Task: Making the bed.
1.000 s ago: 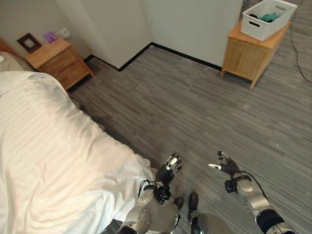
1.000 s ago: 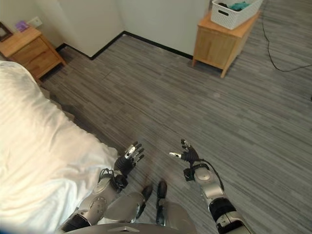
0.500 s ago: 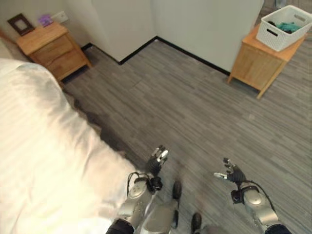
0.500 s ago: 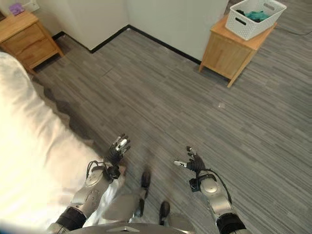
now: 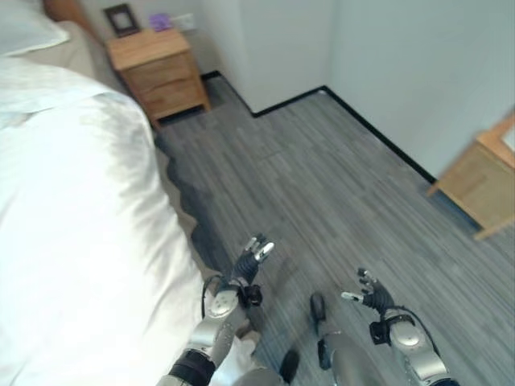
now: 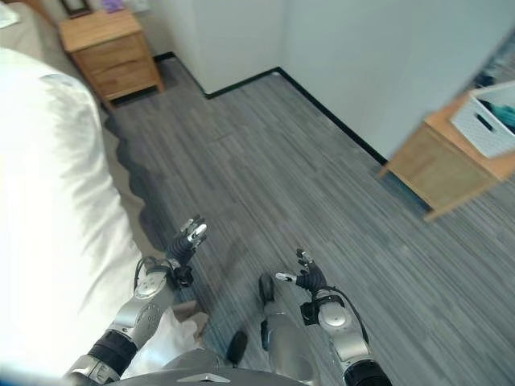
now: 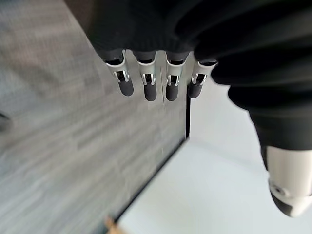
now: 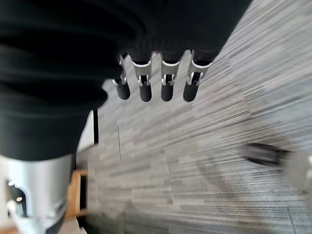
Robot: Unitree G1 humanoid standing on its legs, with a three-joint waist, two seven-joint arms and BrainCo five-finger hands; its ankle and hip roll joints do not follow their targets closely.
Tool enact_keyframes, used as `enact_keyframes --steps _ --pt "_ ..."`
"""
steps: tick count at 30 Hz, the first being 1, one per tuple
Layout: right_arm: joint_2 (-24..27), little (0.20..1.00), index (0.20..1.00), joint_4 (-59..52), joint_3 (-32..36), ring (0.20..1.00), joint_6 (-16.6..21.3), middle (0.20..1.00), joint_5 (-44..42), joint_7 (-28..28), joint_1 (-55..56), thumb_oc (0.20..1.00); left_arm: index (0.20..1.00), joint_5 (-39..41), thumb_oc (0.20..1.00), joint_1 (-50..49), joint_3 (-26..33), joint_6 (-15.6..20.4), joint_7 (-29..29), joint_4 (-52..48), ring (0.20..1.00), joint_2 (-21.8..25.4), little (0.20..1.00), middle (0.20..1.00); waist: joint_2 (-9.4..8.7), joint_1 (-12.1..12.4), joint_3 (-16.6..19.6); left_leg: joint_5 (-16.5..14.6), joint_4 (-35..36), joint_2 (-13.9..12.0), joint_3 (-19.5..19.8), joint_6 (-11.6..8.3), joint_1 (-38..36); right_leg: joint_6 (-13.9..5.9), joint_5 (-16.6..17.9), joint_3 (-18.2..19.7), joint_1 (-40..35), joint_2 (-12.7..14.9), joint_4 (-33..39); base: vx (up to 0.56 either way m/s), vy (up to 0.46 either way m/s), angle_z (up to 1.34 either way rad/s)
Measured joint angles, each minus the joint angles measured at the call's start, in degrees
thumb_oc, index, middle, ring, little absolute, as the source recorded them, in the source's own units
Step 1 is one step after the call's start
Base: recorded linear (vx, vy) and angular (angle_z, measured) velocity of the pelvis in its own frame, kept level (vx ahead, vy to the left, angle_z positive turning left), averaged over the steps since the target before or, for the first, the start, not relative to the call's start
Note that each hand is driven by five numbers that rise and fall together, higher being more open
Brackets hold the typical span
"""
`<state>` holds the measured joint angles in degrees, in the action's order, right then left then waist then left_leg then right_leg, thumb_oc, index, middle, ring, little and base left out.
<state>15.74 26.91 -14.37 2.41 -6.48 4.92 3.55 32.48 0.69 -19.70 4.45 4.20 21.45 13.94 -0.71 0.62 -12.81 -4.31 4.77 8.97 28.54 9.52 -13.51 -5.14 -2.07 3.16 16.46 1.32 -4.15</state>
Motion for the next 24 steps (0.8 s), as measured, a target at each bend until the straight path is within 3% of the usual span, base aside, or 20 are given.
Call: enact_keyframes --steps 1,2,3,4,7,8,9,10,11,12,13,14,16,17,19,20,21,22,23,24 --pt "-0.63 1.000 1.000 0.99 0.07 1.000 0.00 1.000 0.01 0.05 0.03 1.000 1.000 -0.09 1.000 -2.28 0.60 -0.11 -0.08 -0.08 1.000 -0.13 1.000 1.000 0.56 0.49 0.65 -2.03 -2.41 -0.29 0.71 -1.22 -0.52 -0.17 3.70 -1.20 -1.03 -0.19 -0.39 0.47 -0.084 0.76" --pt "-1.08 1.000 1.000 3.62 0.50 1.000 -0.70 1.000 -0.01 0.30 -0.11 1.000 1.000 -0.13 1.000 -5.16 1.82 -0.11 -0.19 0.00 1.000 -1.53 1.000 1.000 0.65 0.38 1.09 -7.05 -14.12 0.53 -0.87 -5.65 1.78 -0.04 4.25 -4.03 -3.44 -0.48 -1.67 0.11 -0.007 0.81" --pt "-0.88 1.000 1.000 3.51 0.19 1.000 -0.73 1.000 -0.01 0.11 0.87 1.000 1.000 -0.13 1.000 -6.48 1.80 -0.18 -0.11 0.15 1.000 -1.56 1.000 1.000 0.81 0.66 2.21 -7.62 -17.86 0.51 -1.99 -6.92 2.80 0.56 4.69 -4.54 -5.13 -1.15 -0.60 0.12 -0.008 1.08" --pt "-0.50 1.000 1.000 2.61 0.06 1.000 -0.41 1.000 0.00 -0.09 2.17 1.000 1.000 -0.14 1.000 -7.83 1.85 -0.21 -0.07 0.14 1.000 -0.65 1.000 1.000 0.36 1.37 3.45 -8.73 -20.75 -0.21 -4.94 -8.99 3.27 7.20 7.93 -4.75 -7.57 -2.42 0.89 0.00 0.000 0.70" --pt "-0.15 1.000 1.000 1.77 0.49 1.000 -0.38 1.000 -0.01 -0.06 -1.19 1.000 1.000 -0.15 1.000 -6.80 2.21 -0.21 -0.06 -0.79 1.000 1.02 1.000 1.000 -0.03 1.75 3.32 -9.01 -18.54 -1.31 -6.44 -8.77 5.27 7.81 8.13 -3.37 -8.30 -4.49 3.42 0.37 -0.041 0.15" --pt "1.22 1.000 1.000 -2.84 0.89 1.000 -1.89 1.000 -0.25 1.00 -2.81 1.000 1.000 -0.17 1.000 -5.94 3.76 -1.91 -0.89 -5.25 1.000 0.76 1.000 1.000 -0.42 3.01 0.36 -8.95 -41.46 -2.23 -16.30 -13.01 15.88 7.96 3.66 -5.24 -9.70 -4.32 3.06 0.68 -0.056 0.20" --pt "2.58 1.000 1.000 -3.81 0.58 1.000 -1.65 1.000 -0.12 0.98 -3.85 1.000 1.000 -0.75 1.000 -4.10 8.10 -0.51 -2.32 -5.43 1.000 -2.84 1.000 1.000 -0.69 5.81 -2.00 -8.85 -59.51 -6.44 -27.01 -12.94 24.63 7.42 2.83 -9.43 -10.92 -3.41 3.36 0.61 0.117 0.30" --pt "2.98 1.000 1.000 -2.03 -1.15 1.000 -1.90 1.000 0.04 0.91 -6.34 1.000 1.000 -0.90 1.000 -3.85 11.39 0.32 -1.01 -4.83 1.000 -3.28 1.000 1.000 -3.73 8.82 -3.61 -9.66 -52.46 -7.03 -31.49 -11.09 27.51 4.50 1.11 -10.95 -13.12 -1.49 4.38 0.47 0.165 0.45" --pt "2.76 1.000 1.000 -2.20 -1.17 1.000 -1.52 1.000 0.10 0.89 -7.01 1.000 1.000 -1.30 1.000 -5.46 10.92 0.01 -0.41 -4.91 1.000 -1.13 1.000 1.000 -3.39 9.30 -3.64 -9.38 -45.20 -6.86 -31.02 -10.69 29.24 -1.44 -2.35 -12.97 -15.25 -1.57 4.96 0.66 0.246 0.71" --pt "3.04 1.000 1.000 -1.95 -0.70 1.000 -0.84 1.000 0.24 1.03 -7.45 1.000 1.000 -1.55 1.000 -6.24 10.29 -0.38 -0.64 -4.53 1.000 -0.63 1.000 1.000 -0.29 8.57 -4.01 -9.26 -36.34 -9.83 -30.46 -10.80 30.10 0.26 -5.82 -15.69 -15.98 -2.60 0.98 0.51 0.211 0.79" --pt "3.60 1.000 1.000 -3.38 0.07 1.000 -0.43 1.000 0.57 1.27 -8.57 1.000 1.000 -2.22 1.000 -9.93 11.36 -0.53 -0.49 -5.30 1.000 0.49 1.000 1.000 -0.69 10.11 -2.93 -6.42 -21.29 -10.14 -31.87 -11.83 31.90 -1.20 -8.55 -15.24 -13.81 1.28 -6.37 0.52 0.223 0.56" --pt "3.62 1.000 1.000 -2.65 0.36 1.000 -0.27 1.000 1.54 1.86 -8.81 1.000 1.000 -2.45 1.000 -10.02 12.04 -1.23 -0.13 -3.92 1.000 0.13 1.000 1.000 1.76 10.53 -2.58 -4.76 -15.13 -11.68 -33.48 -11.33 32.65 1.94 -8.45 -16.53 -15.06 -1.21 -5.40 0.47 0.219 0.51" --pt "3.23 1.000 1.000 -0.71 0.37 1.000 -1.10 1.000 2.02 2.00 -8.77 1.000 1.000 -2.81 1.000 -9.87 12.33 -1.49 -0.02 -2.80 1.000 -0.30 1.000 1.000 3.17 11.49 -2.27 -2.47 -6.34 -11.29 -36.63 -10.17 34.58 2.11 -8.50 -18.21 -18.40 -3.00 -2.25 0.40 0.195 0.40" --pt "2.33 1.000 1.000 -0.53 -0.20 1.000 -1.36 1.000 2.09 2.10 -7.53 1.000 1.000 -3.63 1.000 -9.81 13.36 -1.50 0.06 -1.72 1.000 -1.19 1.000 1.000 3.42 12.30 -2.20 -2.16 -2.13 -10.35 -40.34 -9.71 34.36 4.02 -8.73 -19.40 -20.97 -3.70 -0.78 0.60 0.270 0.23" --pt "1.60 1.000 1.000 -0.67 -0.41 1.000 -1.98 1.000 2.23 2.01 -6.05 1.000 1.000 -3.82 1.000 -9.96 13.44 -1.92 0.08 -1.46 1.000 -1.45 1.000 1.000 0.98 12.58 -1.99 -0.86 -4.34 -7.77 -40.35 -7.36 33.93 1.92 -10.95 -21.04 -24.90 -3.56 1.59 0.70 0.336 0.40" --pt "-0.14 1.000 1.000 -0.88 -0.10 1.000 -2.15 1.000 2.59 2.12 -3.29 1.000 1.000 -3.95 1.000 -10.21 13.44 -1.98 0.13 -1.32 1.000 -0.83 1.000 1.000 -3.77 12.26 -0.30 0.48 -8.21 -3.86 -41.14 -4.91 31.93 -0.77 -12.32 -21.86 -28.50 -1.24 2.78 0.59 0.326 0.45" --pt "-0.38 1.000 1.000 -0.81 -0.69 1.000 -2.14 1.000 3.40 2.09 -2.03 1.000 1.000 -3.96 1.000 -11.15 13.21 -1.96 0.28 -1.32 1.000 -0.91 1.000 1.000 -5.12 12.38 1.61 1.86 -7.68 -3.14 -40.54 -2.77 29.52 -1.49 -12.88 -21.12 -28.37 -1.13 0.33 0.58 0.341 0.43" --pt "-0.77 1.000 1.000 -0.99 -0.20 1.000 -2.15 1.000 4.02 2.13 -1.45 1.000 1.000 -3.97 1.000 -11.31 12.59 -2.02 0.30 -1.42 1.000 -0.83 1.000 1.000 -5.19 11.88 2.63 6.40 -5.00 -3.50 -38.90 -0.08 27.56 -1.47 -13.08 -19.52 -27.97 -1.36 -3.62 0.70 0.440 0.12" --pt "-1.28 1.000 1.000 -1.14 -0.29 1.000 -2.19 1.000 4.18 2.35 -1.28 1.000 1.000 -3.94 1.000 -10.59 11.56 -2.26 0.60 -1.28 1.000 -0.40 1.000 1.000 -6.13 11.77 2.70 8.32 -4.00 -3.69 -38.70 -0.01 24.22 -2.73 -12.30 -17.34 -25.17 -0.51 -14.64 0.50 0.317 0.07" --pt "-1.00 1.000 1.000 -1.60 -0.29 1.000 -2.19 1.000 4.19 2.24 -1.00 1.000 1.000 -3.96 1.000 -10.20 10.98 -2.45 0.60 -1.27 1.000 -0.27 1.000 1.000 -5.35 11.39 2.59 11.94 -3.86 -4.42 -37.88 1.42 22.63 -3.29 -12.60 -18.02 -22.86 0.33 -22.05 0.50 0.308 0.16"
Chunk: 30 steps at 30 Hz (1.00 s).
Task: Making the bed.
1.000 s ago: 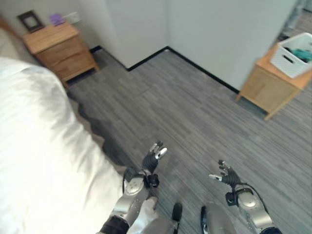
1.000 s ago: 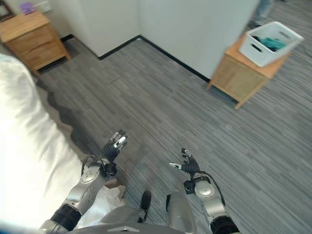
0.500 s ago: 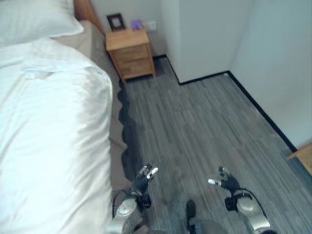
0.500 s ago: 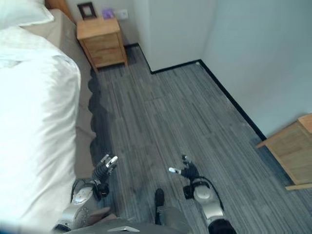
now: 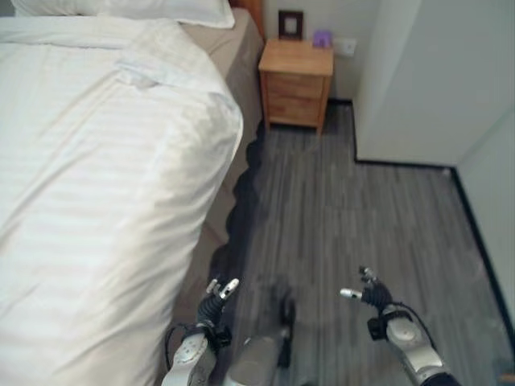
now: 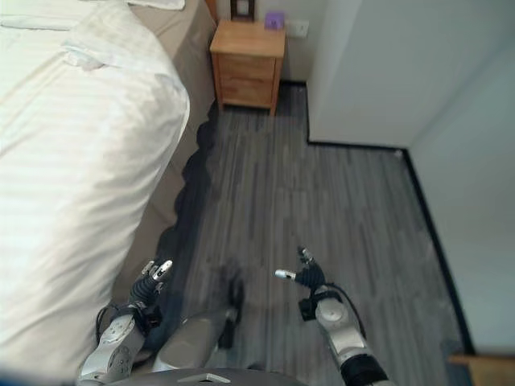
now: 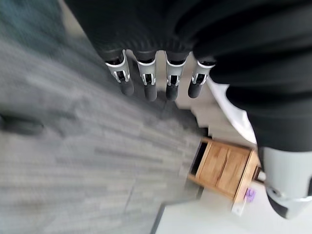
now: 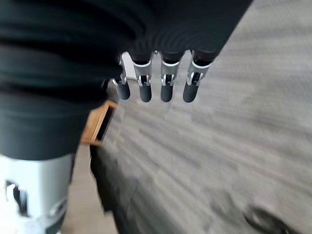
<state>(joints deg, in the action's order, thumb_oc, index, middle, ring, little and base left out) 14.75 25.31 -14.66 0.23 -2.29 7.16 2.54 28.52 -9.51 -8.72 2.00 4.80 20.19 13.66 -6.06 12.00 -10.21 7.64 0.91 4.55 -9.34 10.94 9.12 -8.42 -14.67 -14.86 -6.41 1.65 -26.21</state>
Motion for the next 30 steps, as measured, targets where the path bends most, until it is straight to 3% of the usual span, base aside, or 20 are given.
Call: enact_keyframes --steps 1,4,6,7,10,12,13,14,15,16,18,19,20,22,23,24,25,27,28,30 --pt "-0.16 1.000 1.000 -0.38 0.22 1.000 0.32 1.000 0.01 0.02 0.48 1.000 1.000 0.02 1.000 1.17 -1.04 0.00 0.23 0.05 1.000 0.25 1.000 1.000 0.01 -1.37 0.00 -1.61 -1.24 0.94 2.28 -0.15 -2.35 0.41 1.87 0.05 3.51 3.18 -12.45 0.17 0.103 0.41" --pt "0.12 1.000 1.000 0.09 0.83 1.000 0.36 1.000 0.01 0.31 -0.28 1.000 1.000 -0.08 1.000 5.66 -2.07 0.43 0.48 -0.90 1.000 1.74 1.000 1.000 2.43 -2.76 0.21 -5.46 -1.20 1.29 6.85 0.75 -7.09 0.14 3.26 -0.44 10.14 8.59 -17.44 0.49 0.197 0.55" --pt "0.37 1.000 1.000 -1.16 1.89 1.000 0.38 1.000 -0.01 0.51 -0.33 1.000 1.000 -0.11 1.000 9.39 -2.70 0.45 1.06 -1.46 1.000 1.36 1.000 1.000 5.68 -4.37 -1.17 -6.24 -0.88 -0.40 12.08 0.16 -8.75 0.56 2.17 -1.71 13.92 7.21 -15.91 0.54 0.097 1.26" --pt "0.54 1.000 1.000 -2.41 2.42 1.000 0.42 1.000 -0.05 0.68 0.11 1.000 1.000 -0.15 1.000 11.62 -2.80 0.57 1.13 -1.71 1.000 0.99 1.000 1.000 8.23 -5.95 -2.57 -6.27 0.44 -2.39 16.22 0.03 -10.89 0.45 2.18 -2.87 17.55 4.54 -9.35 0.47 0.002 1.59" --pt "0.50 1.000 1.000 -2.44 2.46 1.000 0.46 1.000 -0.25 1.07 -0.04 1.000 1.000 -0.24 1.000 10.56 -2.46 0.60 1.19 -2.31 1.000 2.17 1.000 1.000 6.32 -6.99 -3.06 -9.27 2.12 -2.04 17.83 -4.39 -17.61 0.86 6.52 -3.15 23.17 5.09 3.91 0.46 -0.054 1.11" --pt "0.37 1.000 1.000 -2.50 2.38 1.000 0.57 1.000 -0.28 1.32 0.08 1.000 1.000 -0.57 1.000 8.39 -2.02 0.56 1.21 -2.47 1.000 2.73 1.000 1.000 4.37 -7.14 -2.58 -13.19 1.87 -2.13 19.31 -5.04 -19.97 -0.01 10.06 0.27 25.50 3.39 13.00 0.65 -0.087 0.95" --pt "-0.14 1.000 1.000 -2.50 2.43 1.000 0.61 1.000 -0.35 1.33 -0.16 1.000 1.000 -0.71 1.000 6.46 -1.00 0.38 1.30 -2.39 1.000 3.47 1.000 1.000 2.24 -7.27 -1.82 -15.01 1.98 -2.35 21.56 -5.96 -21.55 0.91 12.19 2.59 26.20 2.07 22.76 0.60 -0.079 0.85" --pt "-0.26 1.000 1.000 -2.30 2.45 1.000 0.60 1.000 -0.35 1.33 -0.22 1.000 1.000 -0.73 1.000 5.55 -0.92 0.30 1.34 -2.36 1.000 3.87 1.000 1.000 1.92 -7.16 -1.79 -16.13 2.15 -2.56 21.53 -6.97 -22.75 1.64 12.87 2.42 26.18 1.68 25.61 0.59 -0.090 0.88" --pt "-0.30 1.000 1.000 -2.24 2.48 1.000 0.68 1.000 -0.35 1.34 -0.11 1.000 1.000 -0.82 1.000 4.31 -0.86 0.31 1.27 -2.30 1.000 4.00 1.000 1.000 1.82 -7.47 -1.51 -18.16 2.19 -3.47 21.78 -7.56 -24.42 1.43 12.41 2.56 25.74 1.48 27.42 0.62 -0.113 0.65" --pt "-0.32 1.000 1.000 -1.53 2.63 1.000 0.64 1.000 -0.35 1.37 -0.21 1.000 1.000 -1.07 1.000 3.62 -0.63 0.33 1.26 -1.51 1.000 3.40 1.000 1.000 1.86 -7.63 -1.26 -20.55 2.16 -5.19 22.85 -8.48 -26.53 2.33 15.43 2.58 24.53 0.18 27.90 0.74 -0.177 0.57" --pt "-0.28 1.000 1.000 -1.09 2.82 1.000 0.47 1.000 -0.34 1.27 -1.45 1.000 1.000 -1.48 1.000 3.48 0.31 0.27 1.24 0.24 1.000 1.49 1.000 1.000 4.94 -7.53 -1.34 -22.17 -0.21 -9.63 22.72 -11.05 -26.42 2.54 16.77 2.66 24.67 -3.56 23.49 0.64 -0.180 0.50" --pt "-0.23 1.000 1.000 -1.07 2.81 1.000 0.39 1.000 -0.32 1.07 -1.56 1.000 1.000 -1.65 1.000 3.32 0.51 0.23 1.26 0.21 1.000 0.98 1.000 1.000 5.15 -8.39 -1.62 -21.84 -1.78 -9.98 22.83 -11.62 -26.38 4.19 17.94 2.71 24.65 -3.81 20.85 0.63 -0.190 0.75" --pt "0.53 1.000 1.000 -0.75 2.86 1.000 0.45 1.000 -0.32 0.75 -0.97 1.000 1.000 -1.83 1.000 2.05 0.43 0.23 1.17 -0.97 1.000 -0.29 1.000 1.000 5.88 -9.22 -1.58 -21.10 -5.92 -10.86 22.67 -12.10 -27.87 12.48 17.56 2.54 22.42 -5.02 16.71 0.78 -0.221 0.54" --pt "0.54 1.000 1.000 -0.96 2.86 1.000 0.71 1.000 -0.33 0.32 -1.48 1.000 1.000 -1.97 1.000 0.64 0.42 0.45 1.04 -2.49 1.000 0.03 1.000 1.000 5.85 -9.57 -1.67 -20.61 -8.63 -11.28 22.85 -12.93 -27.70 13.77 14.94 2.71 20.25 -6.07 15.78 0.49 -0.139 0.13" --pt "0.64 1.000 1.000 -0.95 2.83 1.000 0.69 1.000 -0.34 -0.10 -2.24 1.000 1.000 -2.19 1.000 0.62 0.99 0.26 0.80 -2.88 1.000 0.06 1.000 1.000 6.12 -9.67 -2.03 -18.99 -15.77 -10.69 22.46 -13.88 -25.03 12.89 13.50 3.06 17.83 -6.85 17.43 0.44 -0.200 -0.21" --pt "0.72 1.000 1.000 -1.03 2.38 1.000 0.62 1.000 -0.34 -0.23 -2.58 1.000 1.000 -2.20 1.000 -0.62 2.09 0.23 0.66 -4.75 1.000 0.10 1.000 1.000 5.93 -9.22 -2.16 -16.60 -31.71 -8.96 21.44 -16.30 -18.84 13.15 13.70 4.90 14.29 -7.88 20.61 0.26 -0.141 -0.34" --pt "0.90 1.000 1.000 -1.42 2.28 1.000 0.82 1.000 -0.34 -0.22 -2.16 1.000 1.000 -2.20 1.000 -0.30 2.39 0.48 0.66 -5.28 1.000 0.19 1.000 1.000 5.52 -9.35 -2.46 -16.48 -39.86 -8.79 21.07 -17.27 -15.21 14.06 15.30 5.17 12.98 -8.04 21.99 0.26 -0.168 -0.35" --pt "2.38 1.000 1.000 -3.19 1.66 1.000 1.61 1.000 -0.52 -0.23 -3.15 1.000 1.000 -2.39 1.000 1.56 3.19 0.58 0.78 -7.82 1.000 1.16 1.000 1.000 4.77 -6.87 -4.52 -14.87 -58.91 -6.49 19.57 -14.25 -2.26 15.24 14.63 6.98 11.76 -7.27 22.60 0.30 -0.123 -0.35" --pt "2.45 1.000 1.000 -3.42 1.38 1.000 1.49 1.000 -0.49 -0.04 -3.85 1.000 1.000 -2.46 1.000 2.88 5.13 0.83 1.22 -8.82 1.000 1.81 1.000 1.000 3.11 -5.10 -5.88 -15.03 -60.79 -6.80 16.94 -14.39 4.54 15.70 14.88 6.99 9.85 -6.20 24.57 0.38 -0.055 -0.45" --pt "2.67 1.000 1.000 -4.56 1.16 1.000 1.50 1.000 -0.39 0.09 -4.38 1.000 1.000 -2.31 1.000 2.39 8.75 1.45 2.44 -10.45 1.000 1.91 1.000 1.000 2.48 -3.86 -7.29 -15.14 -52.88 -8.47 14.12 -14.57 8.87 15.37 13.98 6.62 6.26 -5.11 26.62 0.42 0.037 -0.11"
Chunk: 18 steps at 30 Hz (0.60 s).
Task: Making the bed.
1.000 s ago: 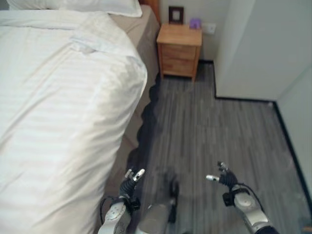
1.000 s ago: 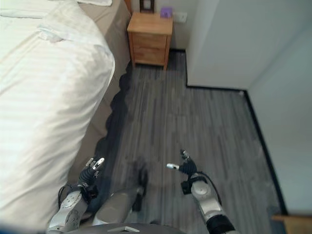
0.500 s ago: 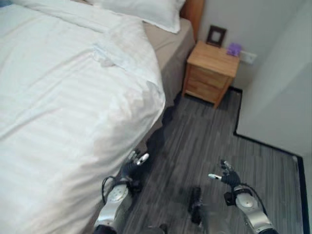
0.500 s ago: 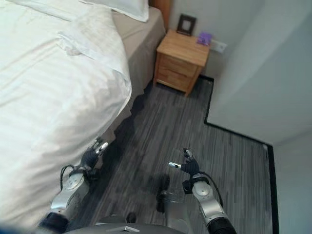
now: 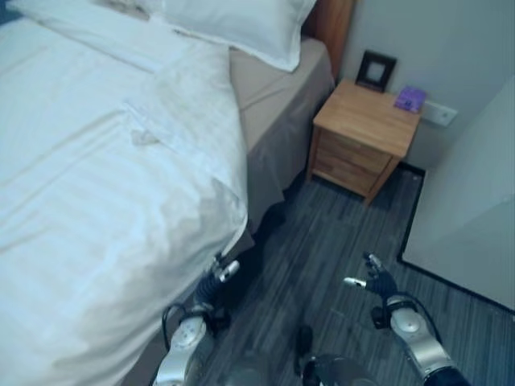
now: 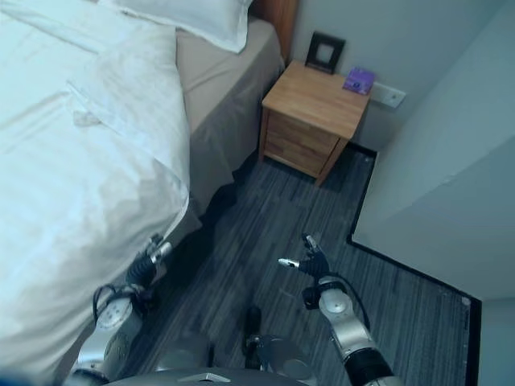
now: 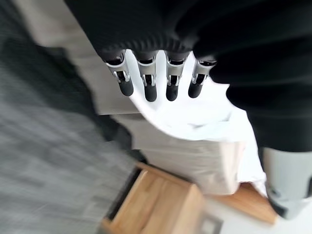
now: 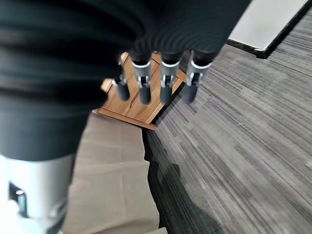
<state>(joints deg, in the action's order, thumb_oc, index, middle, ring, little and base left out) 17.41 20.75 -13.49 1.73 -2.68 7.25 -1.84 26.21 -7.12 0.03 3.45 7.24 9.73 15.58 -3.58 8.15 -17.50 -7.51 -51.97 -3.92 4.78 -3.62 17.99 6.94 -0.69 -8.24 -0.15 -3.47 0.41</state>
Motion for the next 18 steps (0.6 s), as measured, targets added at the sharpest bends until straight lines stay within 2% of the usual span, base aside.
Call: enact_keyframes --steps 1,2,3,4,5,6,7,8,9,10,11,12,13,14,15,16,18 --pt "0.29 1.000 1.000 -0.64 0.11 1.000 0.01 1.000 0.05 0.17 0.02 1.000 1.000 0.11 1.000 -0.75 2.28 0.39 0.44 -1.52 1.000 -0.31 1.000 1.000 -0.08 0.19 -0.54 0.12 6.21 -1.11 -2.32 0.20 0.71 0.12 -0.41 -0.22 -2.33 0.51 1.93 0.44 0.077 0.40" --pt "1.36 1.000 1.000 -2.44 0.96 1.000 -0.24 1.000 0.48 0.55 0.52 1.000 1.000 0.48 1.000 -1.88 5.67 1.41 1.21 -4.25 1.000 -0.64 1.000 1.000 0.08 0.24 -1.06 0.10 18.92 -1.28 -7.25 0.10 0.32 -1.74 -0.61 -2.49 -5.40 1.30 4.45 0.39 0.076 1.05" --pt "3.84 1.000 1.000 -4.84 2.01 1.000 -0.15 1.000 1.69 1.60 1.49 1.000 1.000 0.73 1.000 -2.02 9.35 3.22 1.91 -5.95 1.000 -1.53 1.000 1.000 1.01 -0.22 -1.08 1.27 33.08 -0.71 -12.96 1.10 -0.71 -2.70 -1.18 -6.28 -7.31 1.89 5.25 0.35 0.086 1.21" --pt "5.45 1.000 1.000 -5.39 2.85 1.000 -0.17 1.000 2.84 2.22 1.13 1.000 1.000 1.21 1.000 -2.26 11.29 4.42 2.74 -6.74 1.000 -1.67 1.000 1.000 2.05 0.79 -0.75 1.85 39.06 0.25 -15.02 1.48 -1.54 -3.88 -2.55 -7.42 -8.83 1.93 5.25 0.52 0.050 1.03" --pt "6.22 1.000 1.000 -5.61 3.66 1.000 -0.22 1.000 2.85 2.31 0.79 1.000 1.000 2.36 1.000 -2.44 11.64 4.79 3.11 -6.75 1.000 -1.49 1.000 1.000 2.67 1.43 -0.82 2.57 41.02 0.61 -16.74 2.44 -2.27 -4.60 -3.10 -7.92 -9.87 1.99 5.21 0.50 0.069 0.92" --pt "6.85 1.000 1.000 -7.60 5.47 1.000 -1.00 1.000 4.01 3.18 1.09 1.000 1.000 2.97 1.000 -1.90 12.36 4.79 3.90 -7.06 1.000 -2.30 1.000 1.000 3.21 1.14 -0.75 0.80 44.12 1.08 -27.86 1.52 -5.17 -7.75 -5.92 -12.60 -12.82 2.88 5.12 0.39 0.056 1.41" --pt "6.54 1.000 1.000 -8.34 5.52 1.000 -0.96 1.000 5.08 4.39 0.90 1.000 1.000 2.94 1.000 -1.80 13.16 5.23 3.97 -7.46 1.000 -2.64 1.000 1.000 2.28 -0.21 0.31 1.17 43.46 0.78 -32.37 2.46 -6.05 -7.55 -7.45 -15.75 -14.47 3.55 4.78 0.23 0.117 1.66" --pt "6.34 1.000 1.000 -9.32 5.82 1.000 -0.92 1.000 5.26 4.78 0.54 1.000 1.000 2.96 1.000 -1.54 13.17 5.41 4.05 -7.94 1.000 -2.46 1.000 1.000 1.44 -0.25 1.03 2.35 42.74 0.62 -35.30 4.34 -7.30 -8.44 -8.54 -17.56 -15.04 4.50 3.94 0.42 0.191 1.34" --pt "6.78 1.000 1.000 -10.38 5.72 1.000 -0.87 1.000 6.02 4.86 -0.56 1.000 1.000 2.96 1.000 -2.23 13.16 5.51 4.14 -9.21 1.000 -2.59 1.000 1.000 1.88 0.34 2.18 4.29 43.70 0.61 -36.17 6.73 -7.74 -9.15 -9.11 -18.04 -15.14 4.71 2.46 0.54 0.223 0.81" --pt "6.68 1.000 1.000 -11.58 6.03 1.000 -0.86 1.000 7.40 4.89 -1.67 1.000 1.000 2.95 1.000 -3.32 13.19 5.59 4.14 -10.49 1.000 -2.23 1.000 1.000 1.90 0.42 2.41 5.35 44.05 1.45 -34.81 8.35 -7.94 -9.73 -9.47 -17.38 -15.59 5.22 1.85 0.54 0.216 0.72" --pt "7.07 1.000 1.000 -14.40 5.42 1.000 -1.56 1.000 10.45 4.83 -4.31 1.000 1.000 2.91 1.000 -4.94 15.11 5.73 3.76 -11.90 1.000 -3.41 1.000 1.000 2.02 0.29 2.64 6.22 45.21 4.98 -30.52 9.82 -9.80 -11.96 -11.10 -17.36 -15.58 6.74 -3.93 0.36 0.133 0.59" --pt "7.06 1.000 1.000 -14.58 5.33 1.000 -1.36 1.000 11.10 4.83 -4.45 1.000 1.000 2.91 1.000 -5.05 15.39 5.88 3.78 -11.89 1.000 -3.81 1.000 1.000 2.14 -0.11 2.72 7.10 45.94 4.58 -29.86 11.04 -10.44 -12.19 -12.07 -17.75 -15.19 7.33 -5.27 0.35 0.150 1.30" --pt "7.33 1.000 1.000 -15.47 4.79 1.000 -0.49 1.000 14.06 4.77 -6.26 1.000 1.000 2.95 1.000 -4.90 15.18 6.07 4.06 -12.40 1.000 -3.20 1.000 1.000 1.79 0.29 5.12 6.70 51.22 7.67 -24.28 12.64 -14.76 -15.21 -12.89 -16.81 -12.02 10.02 -17.40 0.32 0.125 1.31" --pt "7.39 1.000 1.000 -15.45 4.64 1.000 -0.44 1.000 14.09 4.79 -7.37 1.000 1.000 2.96 1.000 -4.51 15.07 6.11 4.02 -12.59 1.000 -2.23 1.000 1.000 1.09 0.30 5.45 7.66 52.06 8.49 -23.59 12.21 -15.78 -16.14 -13.39 -16.37 -10.23 11.69 -21.62 0.19 0.080 1.41" --pt "7.59 1.000 1.000 -15.26 4.60 1.000 -0.37 1.000 14.28 4.82 -8.94 1.000 1.000 2.90 1.000 -4.05 14.95 6.14 3.96 -12.74 1.000 -1.21 1.000 1.000 0.72 0.71 5.72 7.15 52.66 9.02 -21.60 12.83 -16.67 -17.56 -14.07 -15.53 -7.83 12.75 -26.36 0.15 0.014 0.97" --pt "9.72 1.000 1.000 -14.67 4.09 1.000 -0.38 1.000 16.26 4.86 -12.31 1.000 1.000 2.82 1.000 -2.55 13.74 6.12 3.94 -12.80 1.000 1.36 1.000 1.000 0.46 0.84 5.67 6.84 52.97 9.49 -19.01 13.22 -17.63 -18.05 -14.13 -14.40 -0.79 15.46 -38.48 0.10 -0.041 1.02" --pt "11.93 1.000 1.000 -14.13 4.42 1.000 -0.32 1.000 18.24 5.52 -14.01 1.000 1.000 2.69 1.000 -0.52 13.23 6.61 3.76 -13.25 1.000 3.89 1.000 1.000 0.65 0.89 5.53 6.72 52.76 8.15 -16.50 12.95 -19.40 -17.94 -14.03 -11.92 7.32 16.50 -43.67 0.17 -0.130 1.09"
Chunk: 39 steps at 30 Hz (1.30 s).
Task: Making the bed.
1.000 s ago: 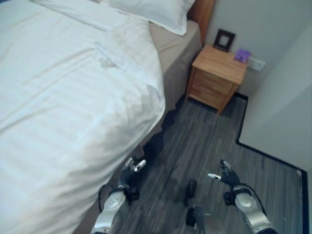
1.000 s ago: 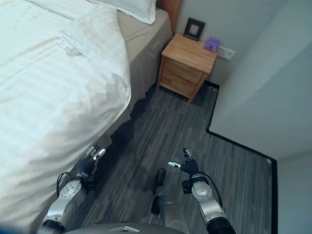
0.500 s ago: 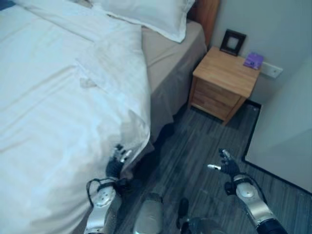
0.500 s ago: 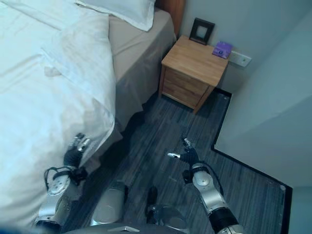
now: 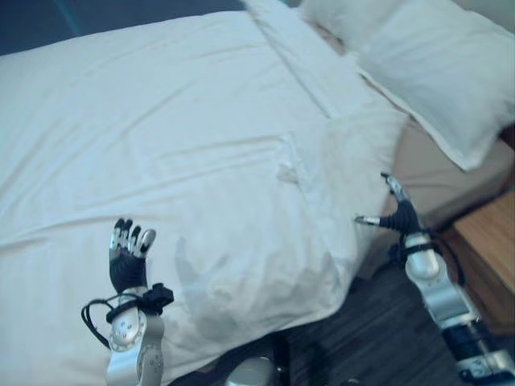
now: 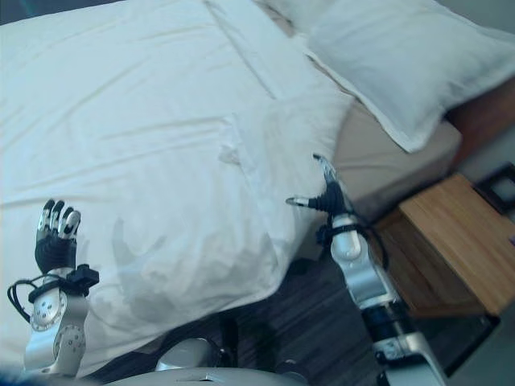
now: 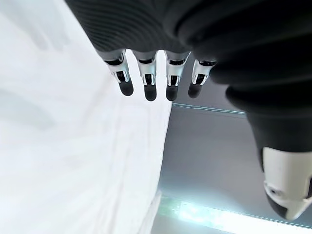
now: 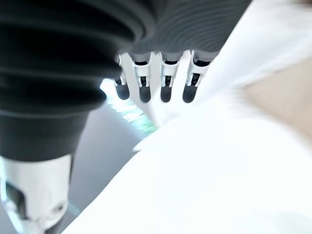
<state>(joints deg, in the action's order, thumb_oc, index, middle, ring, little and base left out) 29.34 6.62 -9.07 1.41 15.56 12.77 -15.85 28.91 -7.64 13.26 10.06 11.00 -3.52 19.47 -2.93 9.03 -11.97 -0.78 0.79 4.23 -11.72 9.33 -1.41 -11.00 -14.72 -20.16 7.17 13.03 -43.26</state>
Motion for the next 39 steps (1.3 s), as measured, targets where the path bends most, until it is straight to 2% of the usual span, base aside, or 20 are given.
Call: enact_keyframes --steps 3,5,8,11,14,18,19,20,21,23,24,25,27,28,30,31,32,35,36,39 --pt "2.65 1.000 1.000 0.11 0.49 1.000 -0.10 1.000 0.71 1.24 -0.35 1.000 1.000 0.18 1.000 0.87 -0.13 0.96 -0.04 -0.35 1.000 1.40 1.000 1.000 0.37 0.56 -0.16 -0.62 -0.14 -1.03 1.87 -1.07 -2.24 0.76 0.50 0.24 4.08 2.22 5.83 0.15 -0.246 0.83" --pt "4.89 1.000 1.000 0.75 1.45 1.000 -0.53 1.000 2.04 3.01 -1.32 1.000 1.000 0.19 1.000 1.70 -1.15 1.24 -0.04 -0.39 1.000 3.60 1.000 1.000 -0.01 0.58 0.01 -1.74 -0.40 -1.98 4.84 -2.96 -3.02 3.07 5.36 0.34 3.59 2.49 21.18 0.21 -0.363 1.07" --pt "4.55 1.000 1.000 1.39 3.57 1.000 -1.13 1.000 2.02 3.47 -3.37 1.000 1.000 0.25 1.000 1.43 -1.12 1.22 0.04 -0.15 1.000 4.37 1.000 1.000 -1.42 0.90 -0.03 -2.48 -0.41 -1.73 8.41 -4.17 -2.75 2.77 14.31 3.34 2.52 1.97 37.60 0.18 -0.408 0.91" --pt "2.56 1.000 1.000 2.82 4.78 1.000 -1.97 1.000 1.93 5.25 -2.08 1.000 1.000 0.27 1.000 1.18 -3.18 1.10 -0.10 0.30 1.000 3.41 1.000 1.000 -1.61 0.97 -0.08 -3.66 -1.16 -3.11 13.49 -6.18 -2.99 2.51 24.25 9.73 1.99 5.46 42.01 0.17 -0.488 1.06" --pt "-2.90 1.000 1.000 0.50 6.69 1.000 -2.19 1.000 1.97 5.47 2.49 1.000 1.000 0.34 1.000 0.11 -5.42 0.60 -0.19 0.92 1.000 1.86 1.000 1.000 -0.89 0.56 -0.28 -5.20 -2.33 -6.73 15.46 -9.50 -3.74 0.22 27.94 17.64 1.00 10.02 41.62 0.22 -0.850 0.60" --pt "-3.43 1.000 1.000 -0.55 5.03 1.000 -1.62 1.000 1.98 5.33 7.39 1.000 1.000 0.39 1.000 0.87 -5.67 0.73 -0.22 0.78 1.000 1.46 1.000 1.000 -0.44 -1.54 -0.69 -6.82 -4.36 -11.34 17.42 -14.63 -3.01 -0.45 31.81 26.43 -2.76 7.88 46.20 0.05 -0.608 0.31" --pt "-3.08 1.000 1.000 -1.44 4.95 1.000 -1.88 1.000 2.04 5.34 8.87 1.000 1.000 1.87 1.000 1.15 -6.00 0.68 -0.07 0.56 1.000 1.44 1.000 1.000 -0.73 -2.31 -0.71 -7.33 -4.74 -13.39 17.76 -15.52 -2.97 -2.84 27.49 28.74 -4.40 5.20 45.02 -0.04 -0.589 0.38" --pt "-3.26 1.000 1.000 -1.56 4.88 1.000 -1.89 1.000 2.07 5.35 8.35 1.000 1.000 2.30 1.000 0.72 -6.05 0.68 -0.10 0.49 1.000 1.37 1.000 1.000 -0.30 -2.38 -0.84 -7.40 -5.74 -14.59 17.46 -16.55 -2.41 -2.81 24.63 29.42 -4.27 3.75 44.90 -0.06 -0.416 0.00" --pt "-3.29 1.000 1.000 -1.30 3.51 1.000 -1.97 1.000 2.09 5.47 6.53 1.000 1.000 2.52 1.000 0.77 -5.85 0.87 0.00 1.24 1.000 0.31 1.000 1.000 1.04 -3.15 -1.02 -6.08 -9.15 -18.34 16.94 -19.13 0.46 -2.07 20.11 26.70 -2.83 0.29 43.86 -0.24 -0.533 -0.34" --pt "-3.44 1.000 1.000 -1.23 3.40 1.000 -1.82 1.000 2.10 5.46 4.38 1.000 1.000 2.50 1.000 0.89 -6.32 0.64 -0.13 1.03 1.000 -0.20 1.000 1.000 1.30 -3.74 -2.10 -7.22 -10.11 -21.60 17.73 -20.14 4.52 -0.67 18.60 26.94 -1.13 -2.76 43.85 -0.33 -0.626 -0.04" --pt "-1.08 1.000 1.000 -2.92 4.81 1.000 -1.94 1.000 2.09 5.67 5.40 1.000 1.000 3.40 1.000 3.48 -7.30 1.20 0.09 3.56 1.000 -3.28 1.000 1.000 3.43 -5.70 -2.36 4.36 -9.60 -22.19 15.30 -18.08 8.90 3.44 17.30 21.36 2.10 -4.94 39.21 -0.26 -0.440 0.53" --pt "-0.37 1.000 1.000 -4.15 5.13 1.000 -1.91 1.000 2.11 5.81 5.64 1.000 1.000 4.72 1.000 4.14 -7.30 1.58 0.48 3.66 1.000 -4.60 1.000 1.000 2.74 -6.51 -2.90 5.23 -9.93 -21.60 15.05 -17.54 9.92 3.45 15.34 21.41 2.68 -4.68 38.25 -0.25 -0.398 0.46" --pt "0.02 1.000 1.000 -6.91 2.90 1.000 -1.89 1.000 2.57 5.79 4.39 1.000 1.000 6.62 1.000 2.00 -7.42 1.71 1.16 2.66 1.000 -7.29 1.000 1.000 3.04 -7.44 -2.91 8.17 -6.07 -20.82 13.25 -13.60 8.06 5.42 15.47 21.02 5.28 -6.92 37.64 -0.24 -0.396 -0.20" --pt "0.09 1.000 1.000 -11.04 2.10 1.000 -1.01 1.000 2.62 5.94 4.99 1.000 1.000 7.04 1.000 0.23 -7.44 1.69 1.32 0.55 1.000 -9.07 1.000 1.000 2.96 -7.89 -2.90 8.85 -4.06 -18.80 11.45 -12.68 7.65 6.37 16.78 21.67 6.84 -6.86 38.37 -0.18 -0.288 -0.23" --pt "-0.97 1.000 1.000 -12.16 1.12 1.000 -0.19 1.000 2.87 5.70 4.50 1.000 1.000 7.22 1.000 1.03 -8.62 1.72 1.06 -0.09 1.000 -9.38 1.000 1.000 2.70 -8.95 -3.24 7.62 -7.56 -16.90 7.38 -13.93 9.02 6.51 19.00 22.25 7.14 -5.18 40.68 -0.10 -0.178 -0.09" --pt "-1.29 1.000 1.000 -12.79 0.73 1.000 -0.16 1.000 3.87 5.59 4.63 1.000 1.000 7.75 1.000 1.28 -9.68 1.74 0.77 -0.41 1.000 -9.34 1.000 1.000 2.60 -8.70 -3.36 4.70 -12.75 -13.96 7.02 -15.60 10.14 6.33 20.94 22.19 5.56 -4.34 42.94 -0.03 -0.151 -0.08" --pt "-0.74 1.000 1.000 -12.96 0.17 1.000 0.11 1.000 4.62 5.67 4.78 1.000 1.000 8.25 1.000 1.24 -9.72 1.78 0.20 -0.70 1.000 -9.52 1.000 1.000 2.30 -9.08 -3.46 3.96 -11.69 -12.77 7.16 -15.37 9.19 6.17 21.57 22.32 4.90 -3.43 44.39 0.03 -0.097 0.01" --pt "1.65 1.000 1.000 -13.22 0.14 1.000 0.16 1.000 5.79 5.51 6.29 1.000 1.000 8.88 1.000 0.33 -9.69 1.85 -0.48 -2.93 1.000 -11.93 1.000 1.000 7.30 -10.97 -1.33 0.56 -1.74 -14.60 5.10 -12.77 4.27 4.92 23.59 18.47 1.17 -5.41 48.98 0.04 -0.043 0.42" --pt "1.84 1.000 1.000 -13.12 0.46 1.000 0.12 1.000 6.61 5.52 6.39 1.000 1.000 9.08 1.000 0.43 -9.64 1.87 -0.53 -3.28 1.000 -12.01 1.000 1.000 8.78 -10.89 -0.67 -0.26 1.23 -15.35 4.36 -13.36 2.59 4.90 23.88 17.95 1.14 -6.25 49.19 0.04 -0.030 0.36" --pt "1.13 1.000 1.000 -13.11 -0.37 1.000 0.18 1.000 7.00 5.43 6.89 1.000 1.000 9.08 1.000 -2.60 -8.69 1.85 -0.07 -3.18 1.000 -11.59 1.000 1.000 7.53 -9.26 -0.78 1.63 4.67 -13.05 8.20 -14.17 0.02 4.50 24.16 17.06 -1.12 -4.64 49.21 -0.08 0.029 0.33"
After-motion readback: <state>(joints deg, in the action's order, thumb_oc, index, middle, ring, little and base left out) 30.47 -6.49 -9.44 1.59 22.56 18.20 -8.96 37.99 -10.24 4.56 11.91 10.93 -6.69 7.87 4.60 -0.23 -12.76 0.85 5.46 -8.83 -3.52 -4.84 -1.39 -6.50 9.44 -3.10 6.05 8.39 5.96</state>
